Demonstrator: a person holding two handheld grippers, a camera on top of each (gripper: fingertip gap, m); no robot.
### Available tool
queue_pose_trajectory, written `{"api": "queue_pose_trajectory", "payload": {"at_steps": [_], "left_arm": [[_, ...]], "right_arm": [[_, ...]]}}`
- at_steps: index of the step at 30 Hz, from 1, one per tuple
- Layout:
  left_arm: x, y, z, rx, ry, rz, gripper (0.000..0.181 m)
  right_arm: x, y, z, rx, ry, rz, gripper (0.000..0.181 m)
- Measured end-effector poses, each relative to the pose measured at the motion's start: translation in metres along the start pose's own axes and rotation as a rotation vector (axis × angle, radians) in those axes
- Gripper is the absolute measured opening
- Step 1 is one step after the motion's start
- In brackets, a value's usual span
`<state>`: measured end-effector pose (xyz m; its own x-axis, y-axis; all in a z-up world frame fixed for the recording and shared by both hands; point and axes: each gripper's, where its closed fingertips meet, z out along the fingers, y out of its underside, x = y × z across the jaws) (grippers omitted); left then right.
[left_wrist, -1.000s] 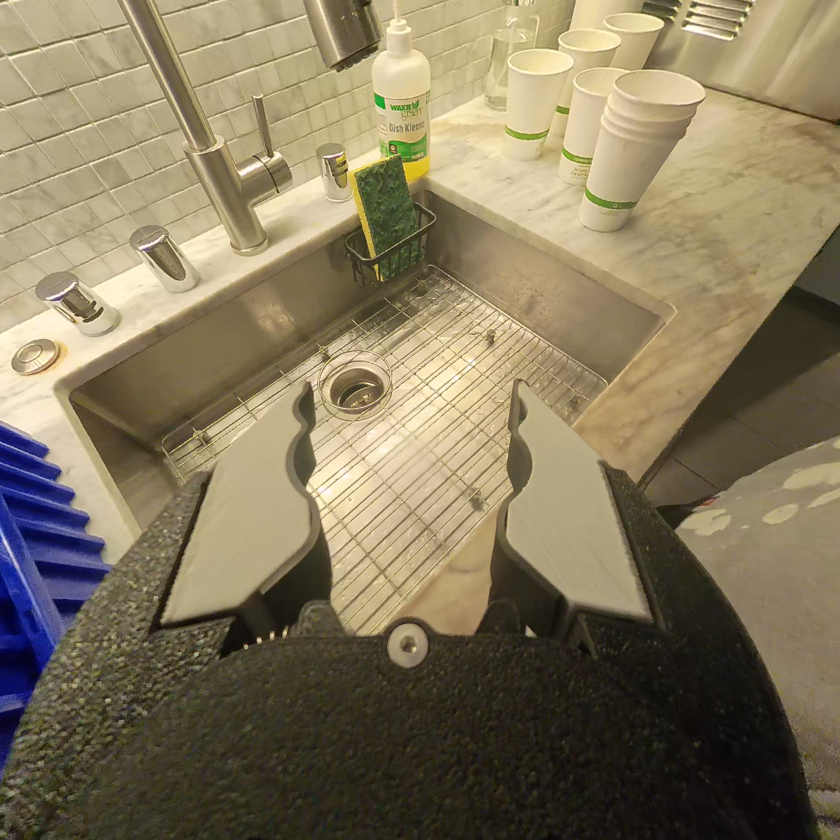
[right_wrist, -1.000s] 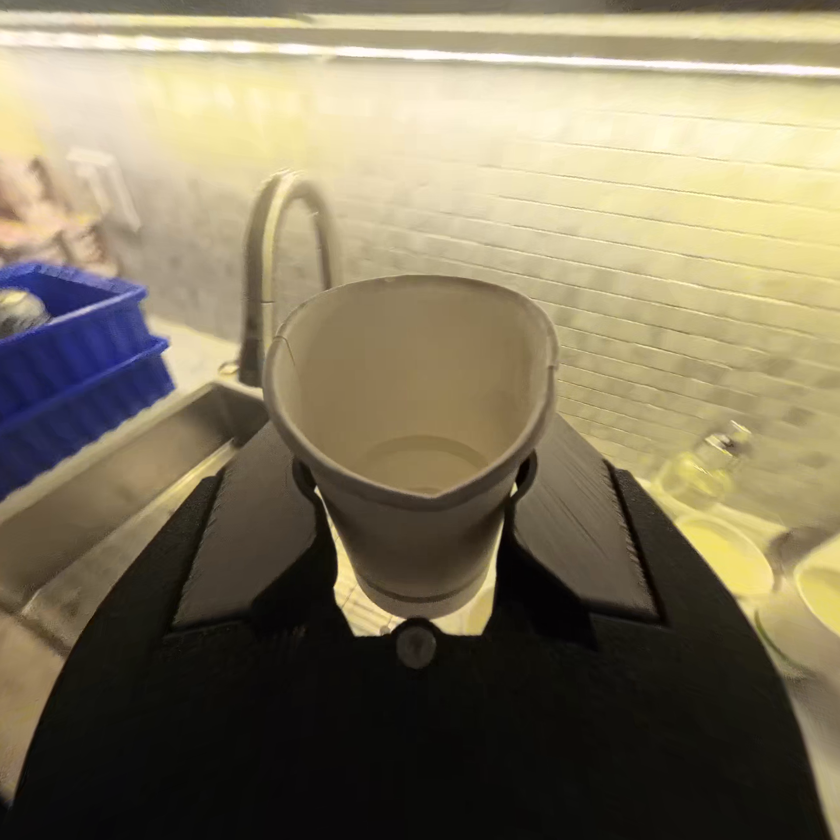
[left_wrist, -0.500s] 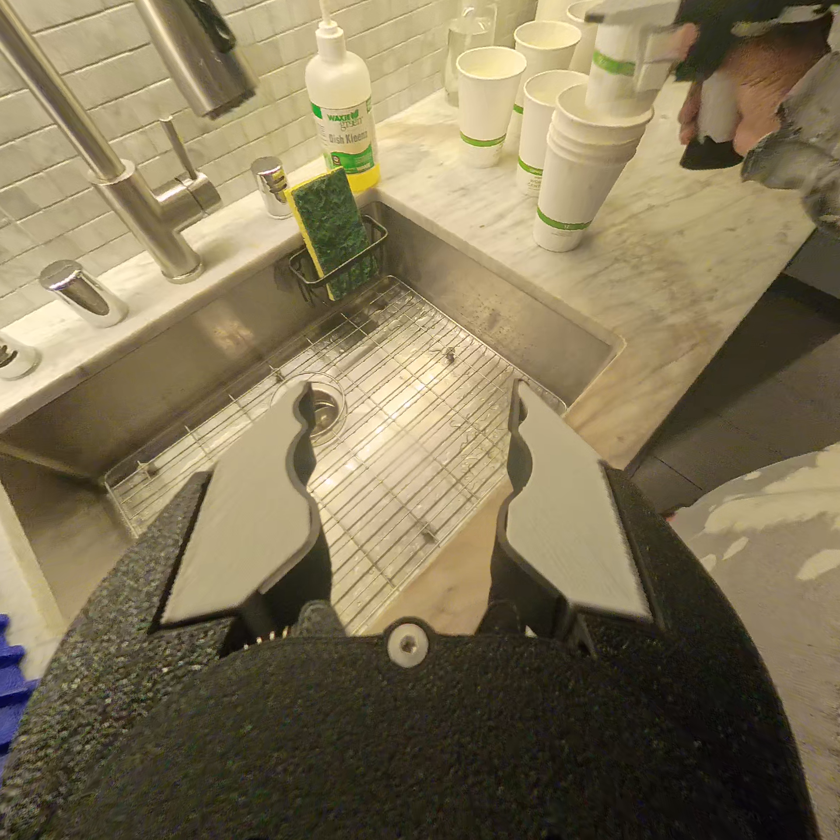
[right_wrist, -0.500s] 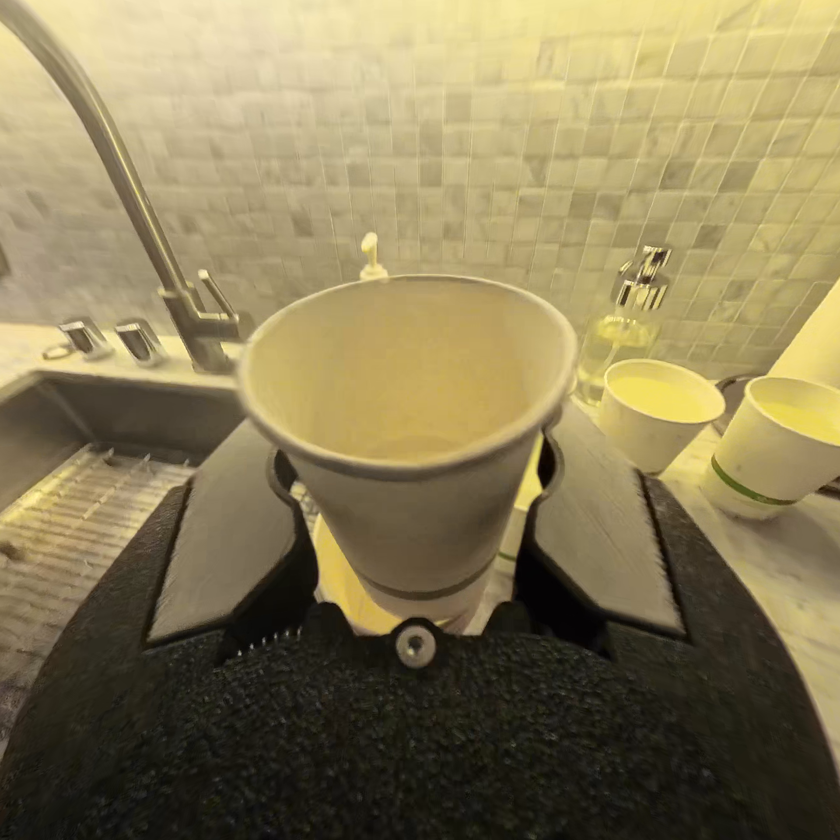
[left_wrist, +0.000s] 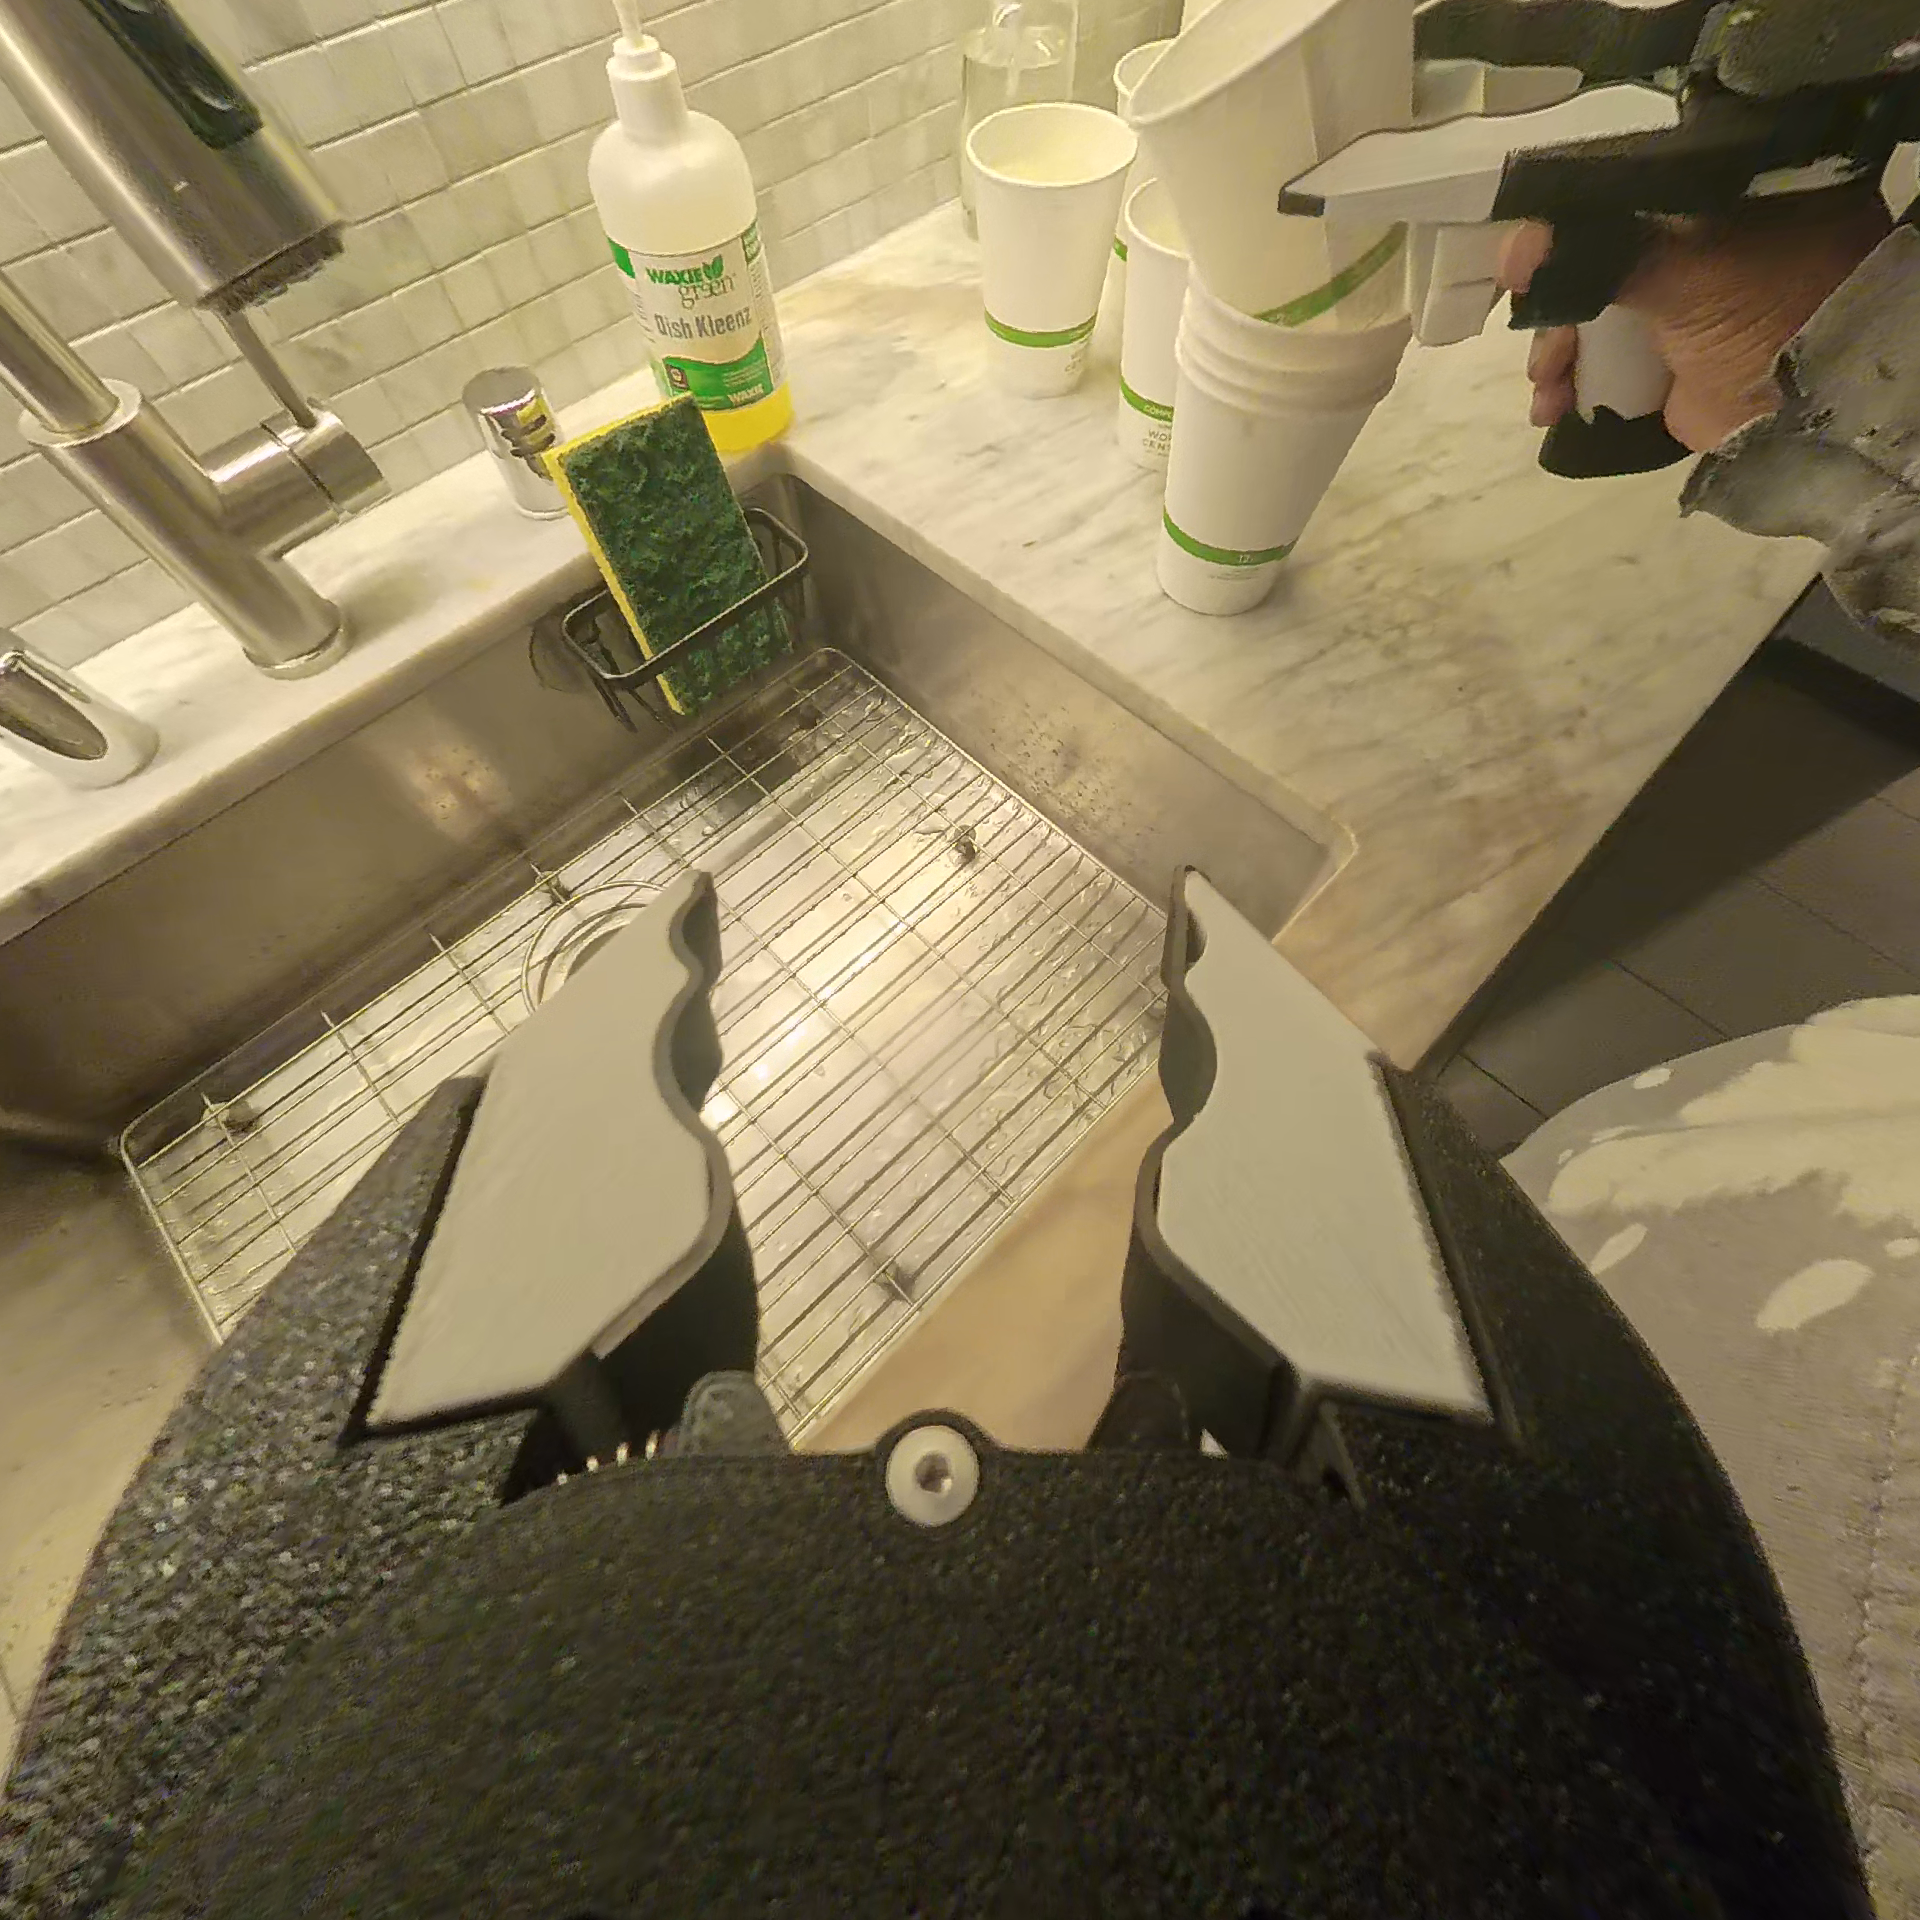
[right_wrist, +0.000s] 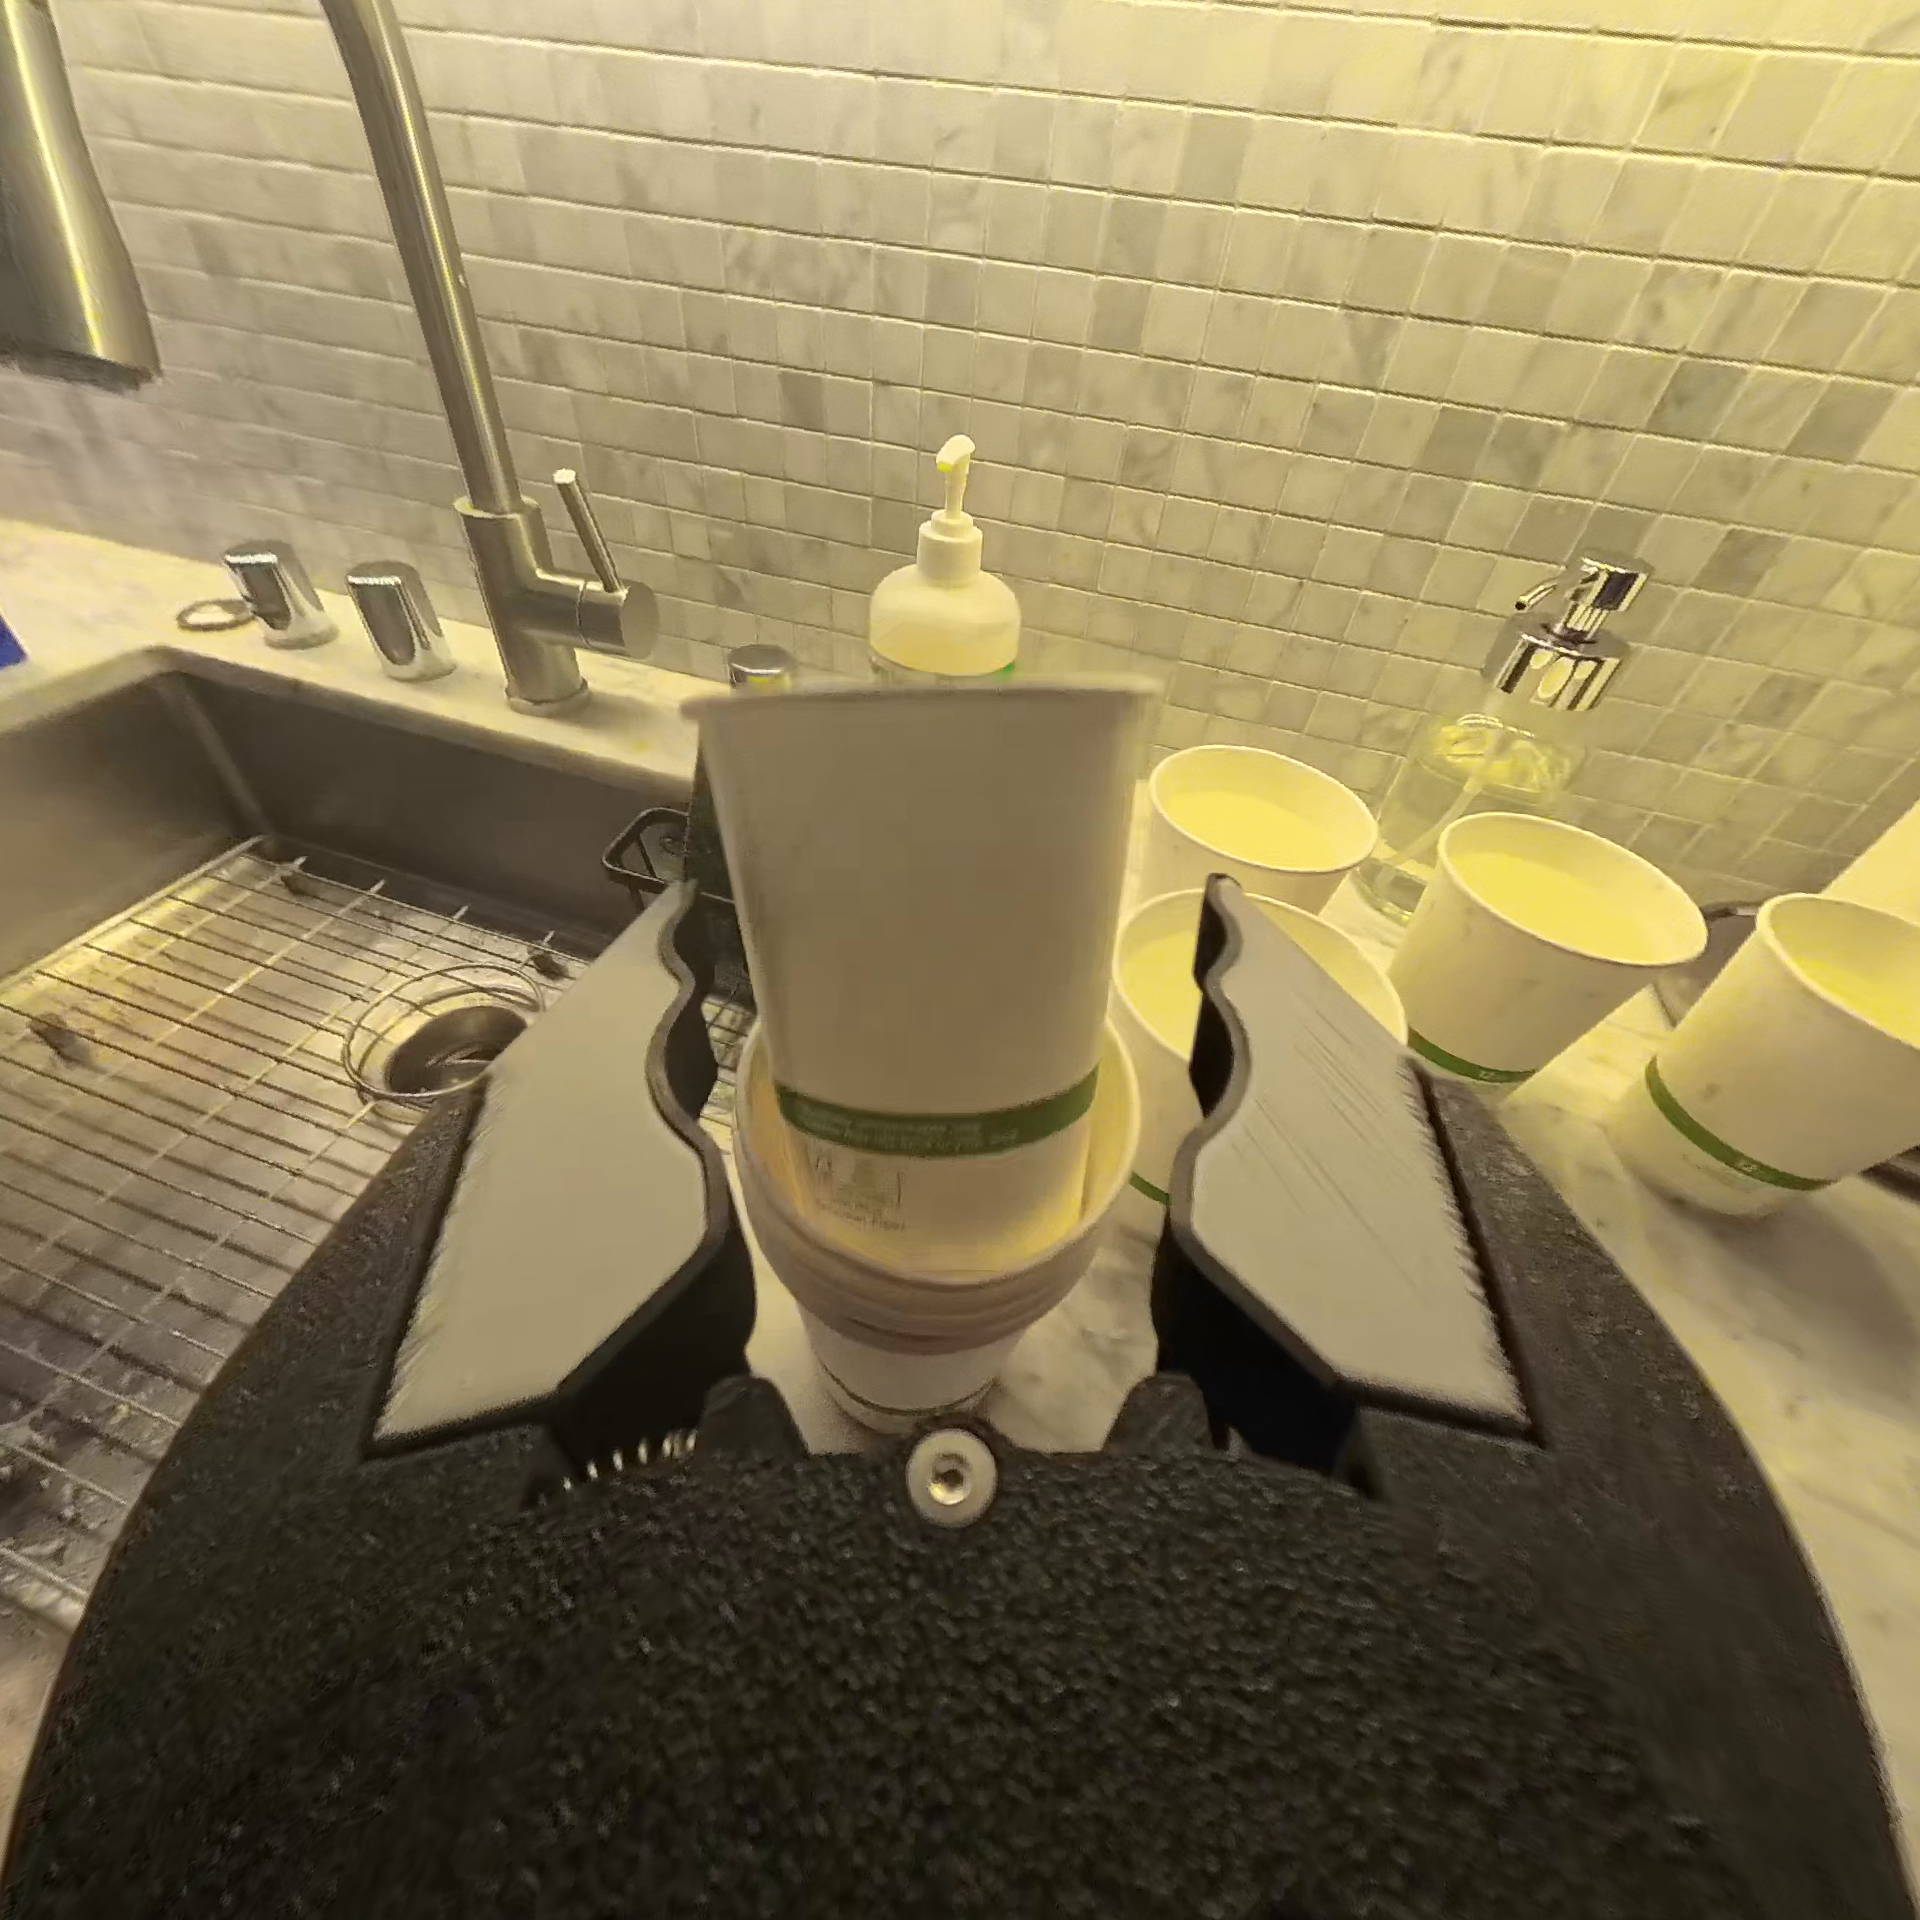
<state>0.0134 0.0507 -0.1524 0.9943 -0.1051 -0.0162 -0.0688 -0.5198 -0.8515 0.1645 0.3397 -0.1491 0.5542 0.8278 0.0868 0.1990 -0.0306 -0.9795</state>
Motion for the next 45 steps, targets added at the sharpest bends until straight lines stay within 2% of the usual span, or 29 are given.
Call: {"api": "queue_pose_trajectory", "payload": {"at_steps": [7, 11, 14, 16, 18, 19, 20, 21, 22, 24, 27, 34, 45], "left_arm": [[0.004, -0.002, 0.005, 0.005, -0.029, -0.019, 0.085], [0.003, -0.002, 0.006, 0.006, -0.047, -0.025, 0.085], [0.001, -0.003, 0.007, 0.005, -0.059, -0.026, 0.085], [0.000, -0.006, 0.008, 0.007, -0.068, -0.024, 0.085], [-0.001, -0.008, 0.008, 0.002, -0.077, -0.015, 0.085], [-0.001, -0.009, 0.009, -0.002, -0.082, -0.010, 0.085], [-0.001, -0.011, 0.009, -0.005, -0.088, -0.007, 0.085], [-0.001, -0.013, 0.009, -0.005, -0.092, -0.010, 0.085], [-0.001, -0.015, 0.010, -0.005, -0.096, -0.015, 0.085], [-0.002, -0.019, 0.011, -0.005, -0.108, -0.023, 0.085], [-0.004, -0.024, 0.015, -0.011, -0.131, -0.022, 0.085], [-0.003, -0.028, 0.026, -0.043, -0.164, -0.027, 0.086], [-0.004, -0.030, 0.041, -0.082, -0.202, -0.047, 0.086]], "right_arm": [[0.007, -0.018, -0.028, 0.044, 0.005, 0.084, 0.098], [0.030, -0.019, -0.040, 0.048, 0.021, 0.145, 0.088], [0.067, 0.004, -0.040, 0.011, 0.054, 0.192, 0.062], [0.094, 0.031, -0.037, -0.035, 0.081, 0.178, 0.037], [0.113, 0.062, -0.030, -0.103, 0.076, 0.133, 0.023], [0.116, 0.077, -0.024, -0.136, 0.047, 0.110, 0.025], [0.114, 0.091, -0.018, -0.176, 0.006, 0.096, 0.041], [0.110, 0.105, -0.010, -0.223, -0.034, 0.099, 0.071], [0.106, 0.116, -0.003, -0.274, -0.067, 0.100, 0.089], [0.097, 0.126, 0.012, -0.301, -0.107, 0.049, 0.105], [0.090, 0.127, 0.036, -0.296, -0.123, 0.008, 0.112], [0.090, 0.118, 0.084, -0.231, -0.144, 0.060, 0.112], [0.082, 0.110, 0.112, -0.183, -0.150, 0.088, 0.111]]}}
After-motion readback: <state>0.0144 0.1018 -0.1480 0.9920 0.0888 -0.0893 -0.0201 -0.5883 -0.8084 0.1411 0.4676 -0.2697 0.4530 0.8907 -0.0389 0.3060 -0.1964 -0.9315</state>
